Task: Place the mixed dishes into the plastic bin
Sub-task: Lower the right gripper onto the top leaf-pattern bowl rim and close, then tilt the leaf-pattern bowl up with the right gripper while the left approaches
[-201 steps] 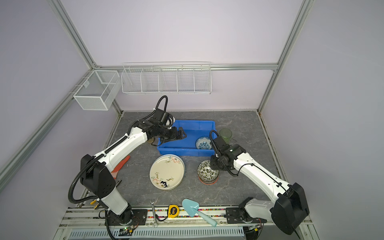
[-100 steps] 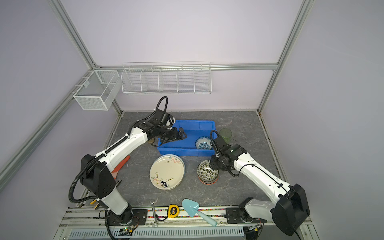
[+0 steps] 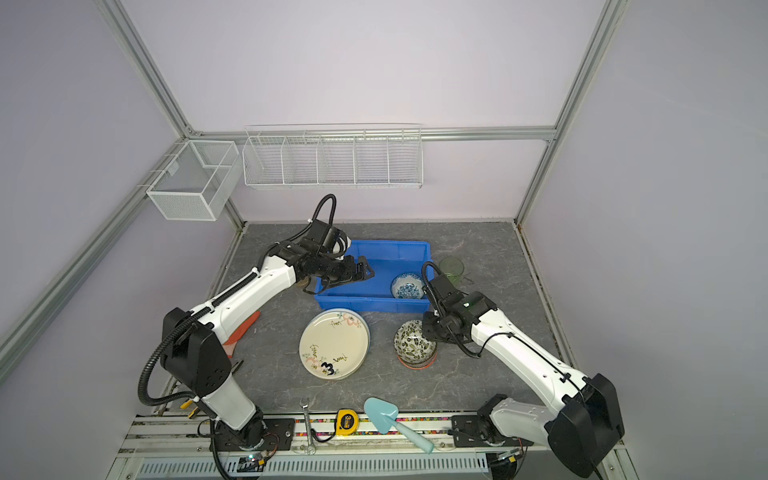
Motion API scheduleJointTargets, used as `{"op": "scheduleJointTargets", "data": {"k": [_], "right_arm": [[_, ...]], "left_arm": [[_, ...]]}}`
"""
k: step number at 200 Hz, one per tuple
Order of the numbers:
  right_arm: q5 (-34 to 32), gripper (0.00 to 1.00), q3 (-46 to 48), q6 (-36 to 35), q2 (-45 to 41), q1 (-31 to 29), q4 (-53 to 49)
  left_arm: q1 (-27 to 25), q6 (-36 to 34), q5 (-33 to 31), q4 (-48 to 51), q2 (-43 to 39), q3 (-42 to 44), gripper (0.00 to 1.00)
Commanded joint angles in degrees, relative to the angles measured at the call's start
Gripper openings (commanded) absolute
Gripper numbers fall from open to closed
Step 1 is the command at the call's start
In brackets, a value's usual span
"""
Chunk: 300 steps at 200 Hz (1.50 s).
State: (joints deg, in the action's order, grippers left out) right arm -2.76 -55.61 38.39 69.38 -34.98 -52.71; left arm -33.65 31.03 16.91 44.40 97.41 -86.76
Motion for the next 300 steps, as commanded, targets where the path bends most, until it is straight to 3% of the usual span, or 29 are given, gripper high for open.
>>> {"op": "scheduleJointTargets", "data": {"k": [1, 193, 235, 300], "right_arm": [[0.67, 0.25, 1.16, 0.57, 1.21, -0.57, -0.10], [-0.66, 0.08, 0.31, 1.82, -2.83, -0.55, -1.70], [-0.84, 0.08, 0.83, 1.77, -2.70, -0.50, -1.70], [-1.63, 0.20, 1.67, 1.97, -2.15, -0.43, -1.46]], "left_arm": [[0.07, 0.35, 0.55, -0.45, 0.17, 0.73, 1.00], [-1.07, 0.79, 0.14, -0.63, 0.55, 1.56, 1.00], [-1.24, 0.95, 0.12, -0.63, 0.73, 1.42, 1.00], [-1.42, 0.97, 0.32, -0.63, 0.94, 1.08, 1.00]]}}
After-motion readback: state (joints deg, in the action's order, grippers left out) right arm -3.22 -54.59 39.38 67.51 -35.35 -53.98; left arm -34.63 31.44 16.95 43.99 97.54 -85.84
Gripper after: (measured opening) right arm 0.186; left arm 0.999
